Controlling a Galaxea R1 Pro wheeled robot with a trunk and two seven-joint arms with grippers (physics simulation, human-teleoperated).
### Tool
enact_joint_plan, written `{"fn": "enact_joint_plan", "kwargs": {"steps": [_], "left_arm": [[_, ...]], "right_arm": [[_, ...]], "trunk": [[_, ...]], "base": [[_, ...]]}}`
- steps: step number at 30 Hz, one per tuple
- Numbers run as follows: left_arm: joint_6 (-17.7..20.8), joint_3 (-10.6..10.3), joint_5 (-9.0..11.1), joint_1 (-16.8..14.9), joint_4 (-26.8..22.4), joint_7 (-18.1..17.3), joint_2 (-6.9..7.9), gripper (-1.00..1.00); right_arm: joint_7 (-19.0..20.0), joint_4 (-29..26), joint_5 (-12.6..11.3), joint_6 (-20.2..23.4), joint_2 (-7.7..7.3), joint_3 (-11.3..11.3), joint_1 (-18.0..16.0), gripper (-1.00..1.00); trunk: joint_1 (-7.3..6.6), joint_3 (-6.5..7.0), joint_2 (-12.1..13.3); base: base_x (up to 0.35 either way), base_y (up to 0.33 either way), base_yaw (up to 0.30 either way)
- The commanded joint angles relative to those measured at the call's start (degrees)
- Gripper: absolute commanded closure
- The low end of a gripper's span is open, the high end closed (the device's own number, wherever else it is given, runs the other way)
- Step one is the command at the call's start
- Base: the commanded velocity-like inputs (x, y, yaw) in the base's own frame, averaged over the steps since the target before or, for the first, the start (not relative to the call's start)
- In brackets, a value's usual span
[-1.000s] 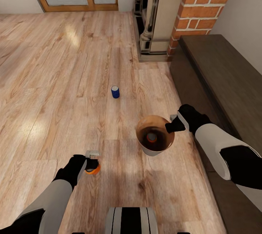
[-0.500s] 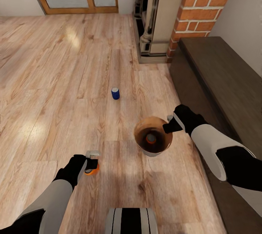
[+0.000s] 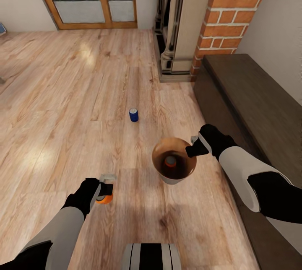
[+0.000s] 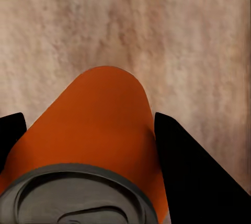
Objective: Put the three can of soda from the living room inside the tash can in the kitchen.
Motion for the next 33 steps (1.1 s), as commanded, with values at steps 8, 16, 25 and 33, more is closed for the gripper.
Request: {"fn": "enact_joint_plan", "kwargs": {"steps": [8,16,25,33], "left_arm": [[0.00,-0.02,-0.17,0.02,0.09,-0.09,-0.06,1.00],[0.06,-0.04,-0.17,-0.01,0.01,-0.20,-0.09,1.00],[2.96,-0.13,-0.15,-0.31,-1.39,-1.55,-0.03,1.00],[9.05,-0.94,-0.17,-0.55,-7.07,-8.39,0.24,1.00]], "right_arm": [[0.28,0.01,-0.85,0.10,0.06,-0.17,0.04,1.00],[0.28,-0.05,-0.82,0.10,0.29,-0.17,0.12,1.00],[0.28,0.07,-0.81,0.10,1.24,-0.16,0.21,1.00],[0.28,0.02,-0.81,0.10,1.61,-0.16,0.24,1.00]], "trunk": [[-0.79,1.65,1.27],[-2.54,3.09,4.48],[-4.52,4.71,8.09],[-6.28,6.14,11.30]], "base": [[0.000,0.000,0.000],[0.000,0.000,0.000],[0.000,0.000,0.000],[0.000,0.000,0.000]]}}
